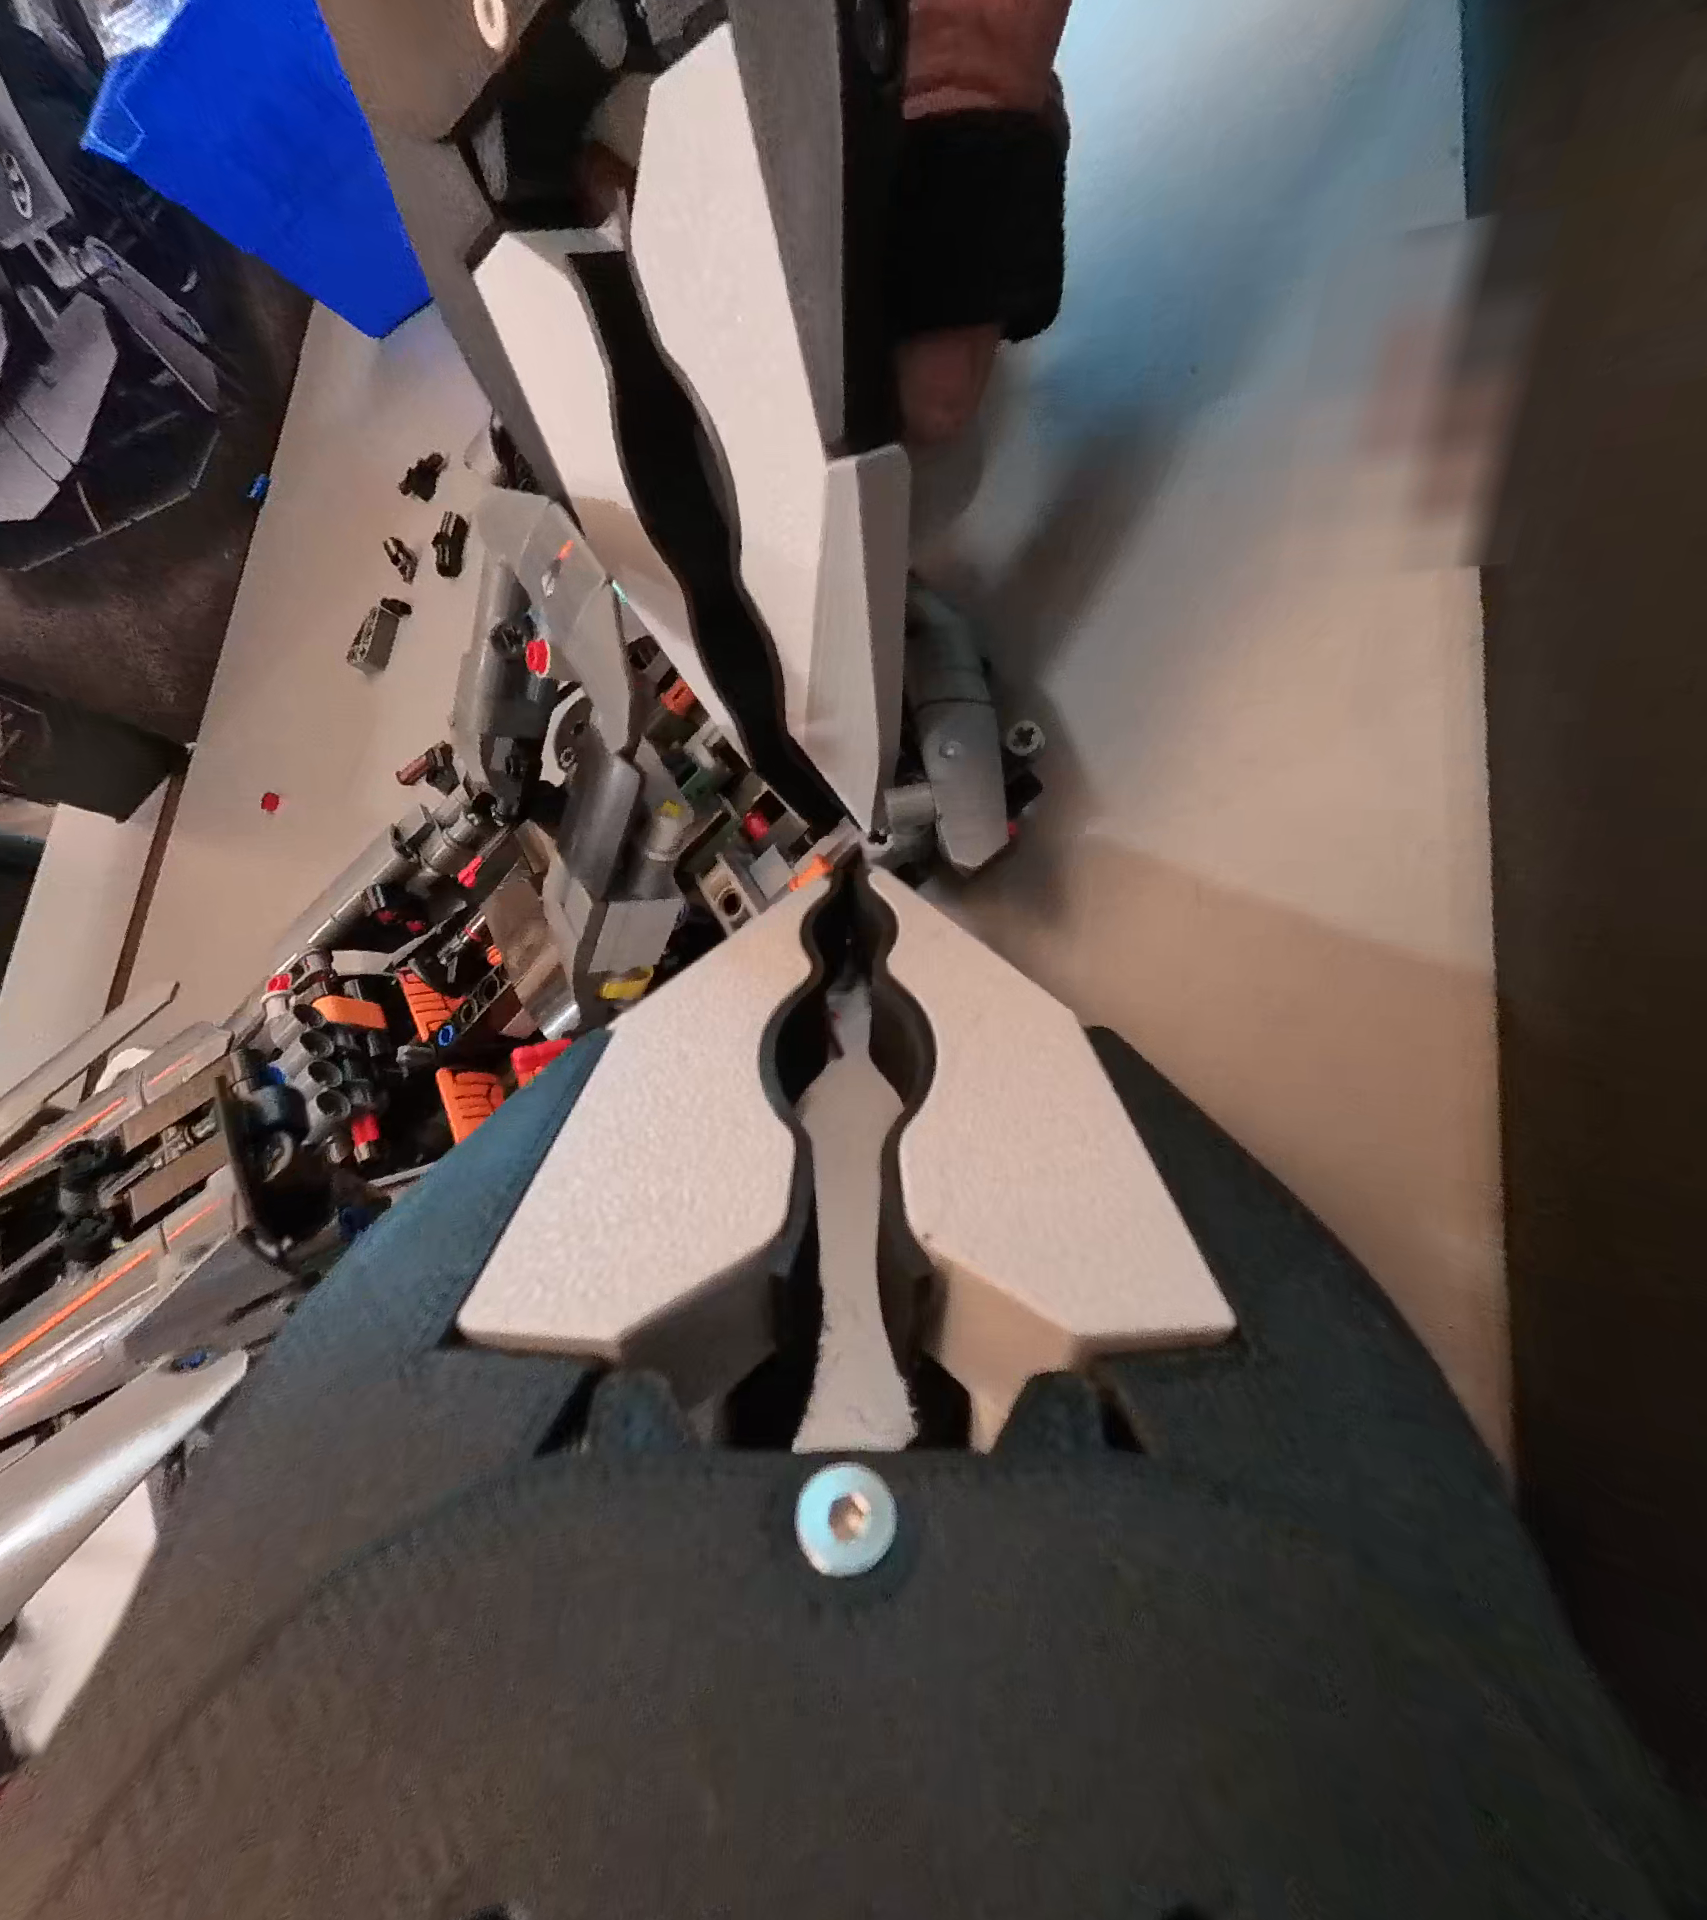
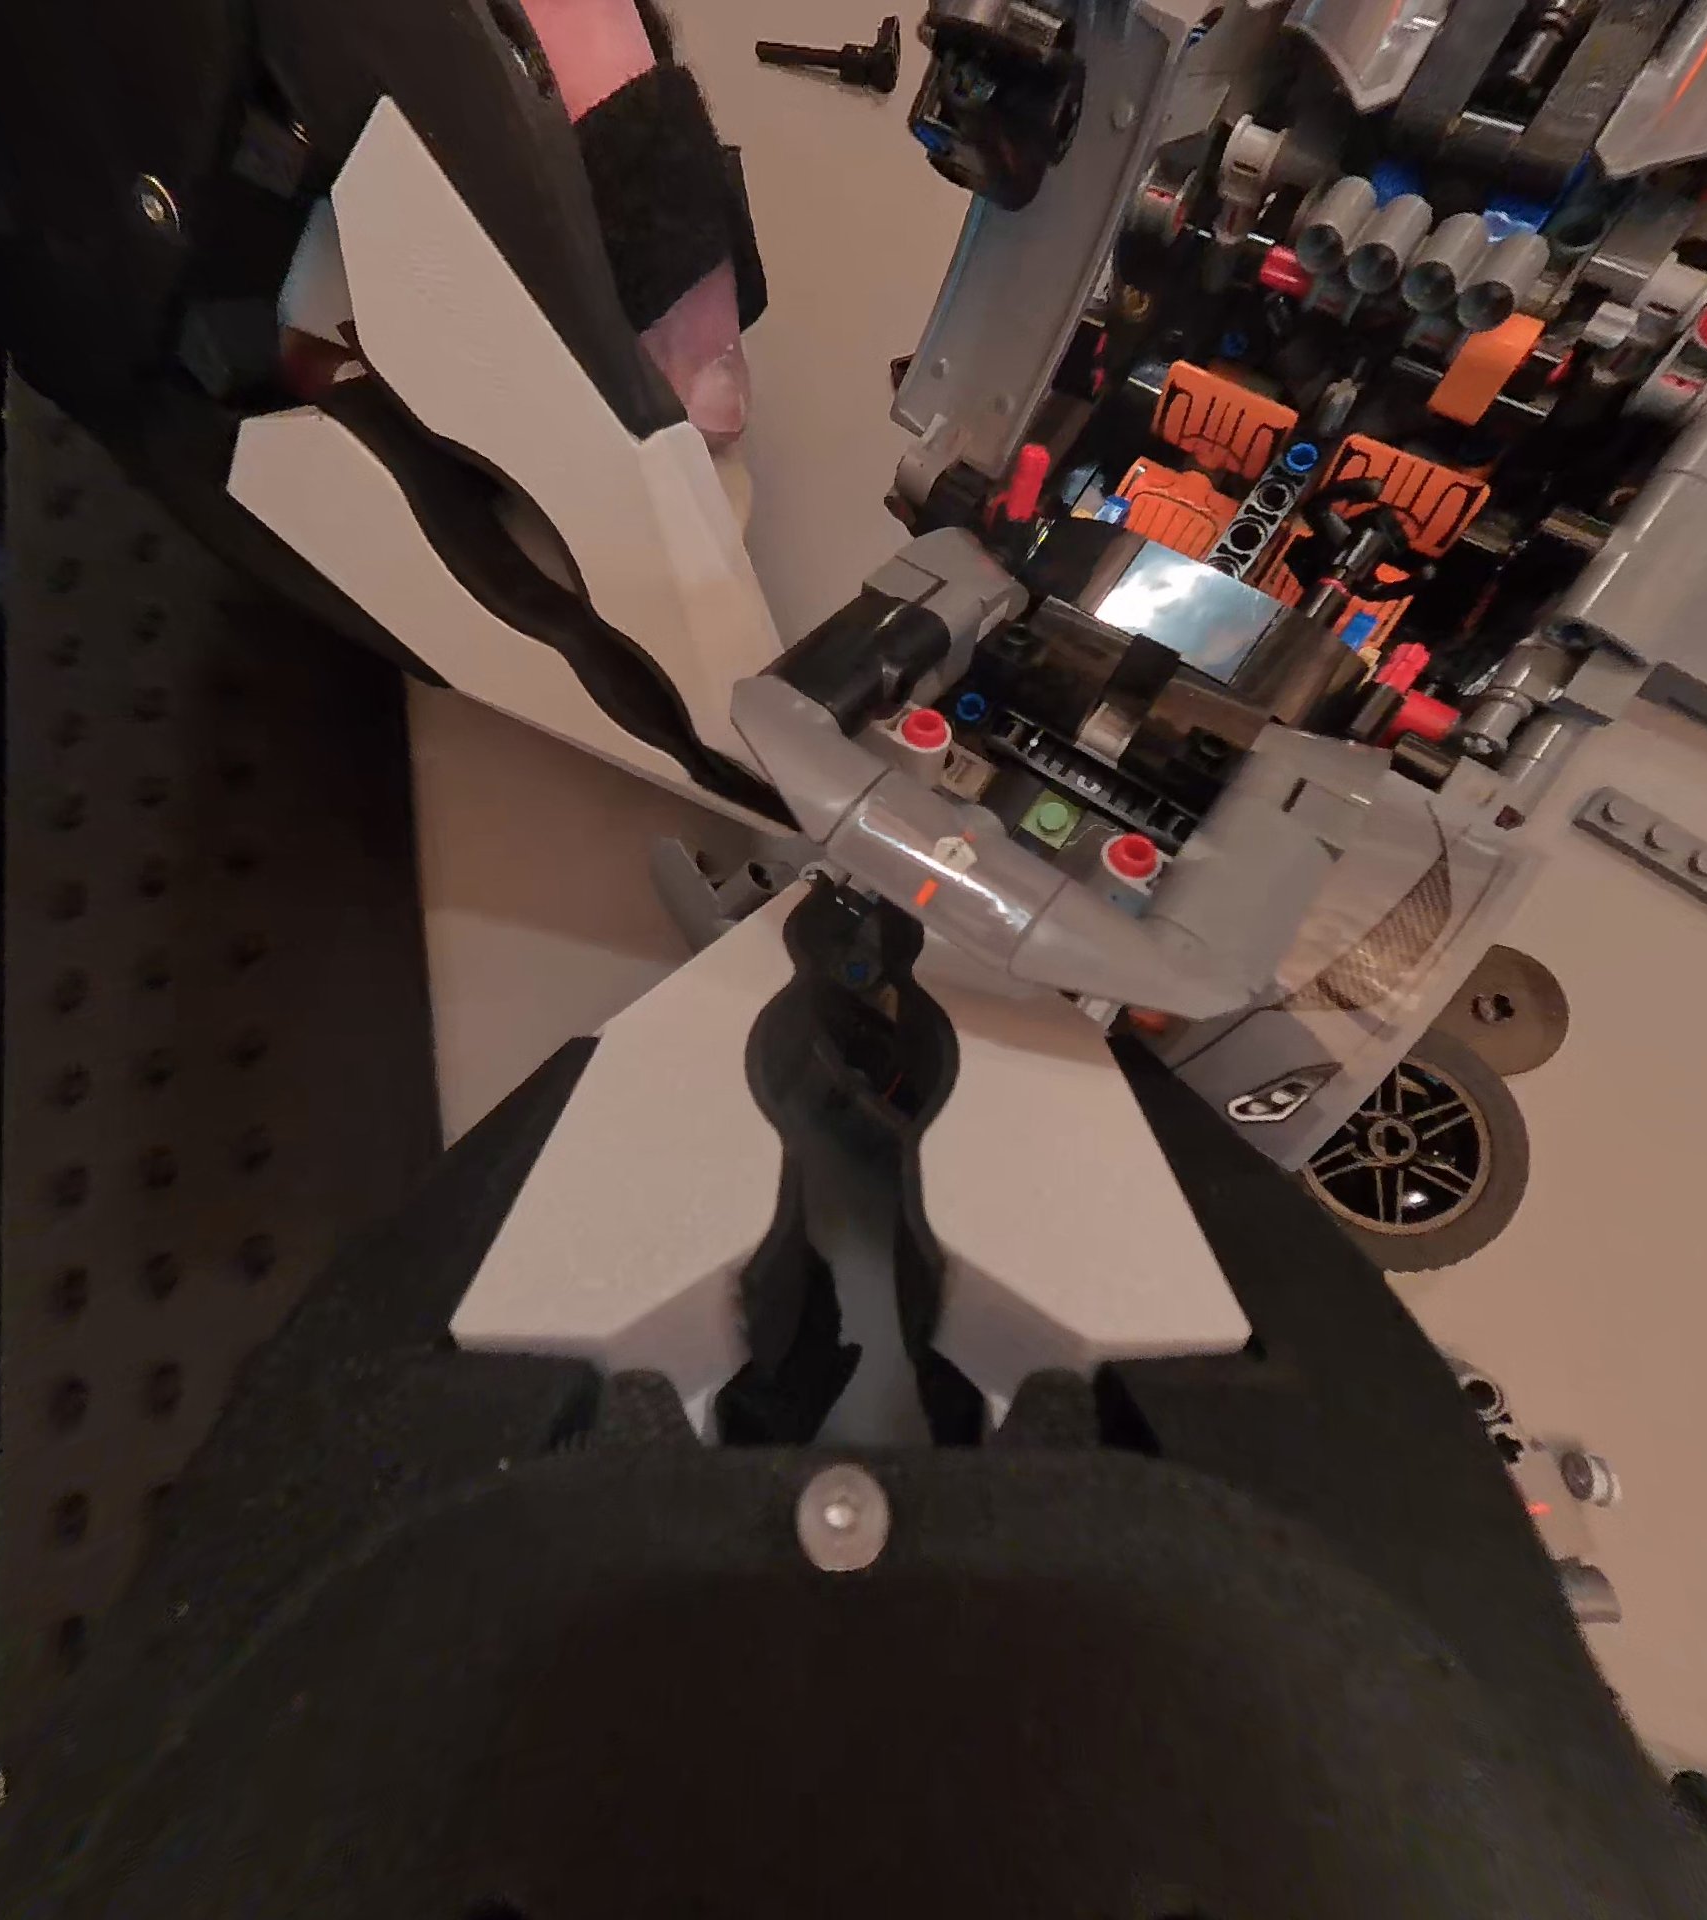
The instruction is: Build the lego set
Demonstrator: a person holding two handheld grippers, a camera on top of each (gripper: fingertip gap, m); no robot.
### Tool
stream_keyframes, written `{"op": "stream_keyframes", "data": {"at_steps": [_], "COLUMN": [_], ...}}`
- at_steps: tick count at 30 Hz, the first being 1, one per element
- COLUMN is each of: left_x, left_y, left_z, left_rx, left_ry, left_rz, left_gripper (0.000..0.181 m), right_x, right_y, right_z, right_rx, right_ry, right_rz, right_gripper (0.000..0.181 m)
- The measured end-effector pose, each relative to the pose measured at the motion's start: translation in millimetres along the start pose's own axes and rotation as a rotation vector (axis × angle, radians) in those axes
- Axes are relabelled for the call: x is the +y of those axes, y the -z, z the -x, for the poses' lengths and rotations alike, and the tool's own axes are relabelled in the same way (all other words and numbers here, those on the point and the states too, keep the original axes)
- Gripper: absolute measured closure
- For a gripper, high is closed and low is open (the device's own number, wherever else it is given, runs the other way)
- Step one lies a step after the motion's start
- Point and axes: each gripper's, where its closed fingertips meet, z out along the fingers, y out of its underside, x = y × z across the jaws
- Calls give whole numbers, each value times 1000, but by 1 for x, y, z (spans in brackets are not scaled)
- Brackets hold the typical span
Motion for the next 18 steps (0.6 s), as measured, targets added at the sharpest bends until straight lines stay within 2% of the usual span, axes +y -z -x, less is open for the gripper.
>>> {"op": "stream_keyframes", "data": {"at_steps": [8,16,18], "left_x": [-4,-1,6], "left_y": [-3,-4,-8], "left_z": [-4,-5,-11], "left_rx": [2,6,34], "left_ry": [-17,-9,-20], "left_rz": [-3,19,63], "left_gripper": [181,181,181], "right_x": [1,1,0], "right_y": [0,-1,-1], "right_z": [1,1,-1], "right_rx": [-11,-2,10], "right_ry": [4,21,25], "right_rz": [-2,11,16], "right_gripper": [172,176,181]}}
